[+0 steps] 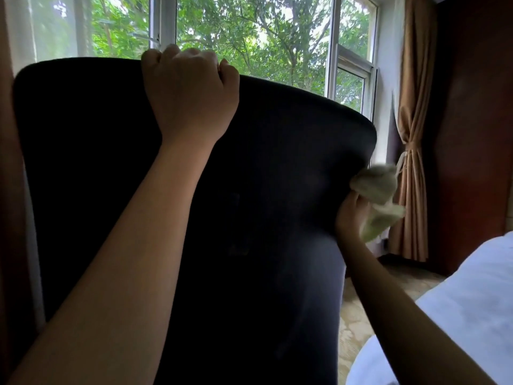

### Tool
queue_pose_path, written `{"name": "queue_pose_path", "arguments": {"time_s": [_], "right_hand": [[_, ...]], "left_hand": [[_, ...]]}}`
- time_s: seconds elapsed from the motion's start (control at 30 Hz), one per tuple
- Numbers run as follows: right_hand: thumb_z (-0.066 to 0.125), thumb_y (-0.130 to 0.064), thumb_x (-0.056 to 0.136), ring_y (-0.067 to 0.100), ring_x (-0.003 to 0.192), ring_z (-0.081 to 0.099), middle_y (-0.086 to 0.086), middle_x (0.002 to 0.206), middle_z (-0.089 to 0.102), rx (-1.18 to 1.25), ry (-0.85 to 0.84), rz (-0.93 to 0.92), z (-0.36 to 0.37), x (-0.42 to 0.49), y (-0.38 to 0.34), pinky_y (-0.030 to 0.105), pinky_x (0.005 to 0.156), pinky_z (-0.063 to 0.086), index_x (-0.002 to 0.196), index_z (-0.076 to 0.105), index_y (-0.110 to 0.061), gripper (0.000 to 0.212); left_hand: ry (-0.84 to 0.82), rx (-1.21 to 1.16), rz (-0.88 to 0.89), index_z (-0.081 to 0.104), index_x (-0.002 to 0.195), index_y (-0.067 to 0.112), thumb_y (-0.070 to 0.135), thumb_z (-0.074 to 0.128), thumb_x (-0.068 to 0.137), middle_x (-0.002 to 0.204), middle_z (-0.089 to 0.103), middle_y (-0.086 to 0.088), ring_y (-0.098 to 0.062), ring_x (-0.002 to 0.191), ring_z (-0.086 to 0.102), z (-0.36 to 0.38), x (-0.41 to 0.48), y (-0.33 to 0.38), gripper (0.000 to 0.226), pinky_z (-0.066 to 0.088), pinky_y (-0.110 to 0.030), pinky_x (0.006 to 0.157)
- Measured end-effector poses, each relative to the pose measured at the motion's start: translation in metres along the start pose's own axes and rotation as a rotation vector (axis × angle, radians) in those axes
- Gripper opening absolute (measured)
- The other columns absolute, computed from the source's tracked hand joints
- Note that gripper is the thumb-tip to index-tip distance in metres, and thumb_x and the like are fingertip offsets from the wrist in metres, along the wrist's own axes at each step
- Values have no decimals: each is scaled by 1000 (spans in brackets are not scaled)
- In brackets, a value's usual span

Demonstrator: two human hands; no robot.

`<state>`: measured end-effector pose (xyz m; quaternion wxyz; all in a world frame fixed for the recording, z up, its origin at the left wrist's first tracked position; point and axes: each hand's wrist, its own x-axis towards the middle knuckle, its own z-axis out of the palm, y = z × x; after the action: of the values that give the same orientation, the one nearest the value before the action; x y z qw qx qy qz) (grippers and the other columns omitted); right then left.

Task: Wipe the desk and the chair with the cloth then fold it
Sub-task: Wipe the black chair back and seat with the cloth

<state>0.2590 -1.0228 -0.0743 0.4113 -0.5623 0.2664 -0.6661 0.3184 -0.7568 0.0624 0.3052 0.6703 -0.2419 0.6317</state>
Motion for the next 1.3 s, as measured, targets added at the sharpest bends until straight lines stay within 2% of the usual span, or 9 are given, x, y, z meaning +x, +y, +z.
{"name": "queue_pose_path", "arguments": {"time_s": [0.23,0.33,0.47,0.57,0.73,0.83,1.03,1.17,1.3], "right_hand": [[32,-37,101,38,120,47,21,133,51,-25,19,476,-27,-66,116,39,99,34,134,47,-3,49],[32,-36,101,26,96,54,14,104,56,45,5,499,-34,-70,116,35,95,39,104,56,-10,36],[29,-67,88,25,112,54,9,126,55,110,22,349,-16,-35,96,37,100,42,126,53,-17,67],[33,-52,98,11,107,49,-5,128,50,197,-21,179,-5,-8,28,10,89,37,130,45,-24,44],[33,-40,98,27,131,37,10,144,40,141,-2,-171,8,48,-76,37,108,28,140,38,-16,49],[32,-36,100,26,137,28,13,150,31,118,-38,-240,16,61,-61,35,111,20,144,32,-11,50],[33,-23,102,29,132,37,17,143,39,66,-83,27,9,16,38,30,107,28,141,34,-2,45],[33,-46,99,25,134,33,8,144,36,39,-41,262,-4,-29,103,30,110,21,146,27,-7,61],[38,-31,101,28,112,50,16,127,51,79,-83,513,-22,-55,133,31,90,35,134,45,-4,43]], "left_hand": [[-10,19,13,61,104,3,32,26,95,110,62,-17,-32,108,49,1,-2,13,47,26,-41,99],[-21,23,27,61,106,3,33,26,95,111,62,-17,-33,110,49,1,-2,17,47,25,-42,100],[-31,34,29,61,107,3,33,26,96,113,61,-17,-34,112,48,3,-2,17,48,26,-42,100],[-32,31,27,61,105,3,33,26,96,112,62,-17,-34,111,48,4,-2,17,47,26,-42,99],[-26,54,35,61,106,3,34,26,96,113,62,-16,-34,111,48,6,-2,16,47,26,-42,99],[-18,62,36,61,106,3,34,27,96,112,62,-17,-33,110,49,8,-2,17,47,26,-42,98],[-13,73,24,61,106,3,33,26,96,111,62,-17,-33,110,49,12,-3,23,47,26,-42,99],[3,66,32,62,105,4,32,26,95,110,63,-16,-32,110,49,16,-4,36,47,26,-41,99],[70,53,53,65,99,3,30,29,94,102,65,-16,-32,105,52,23,-6,45,46,23,-41,94]]}}
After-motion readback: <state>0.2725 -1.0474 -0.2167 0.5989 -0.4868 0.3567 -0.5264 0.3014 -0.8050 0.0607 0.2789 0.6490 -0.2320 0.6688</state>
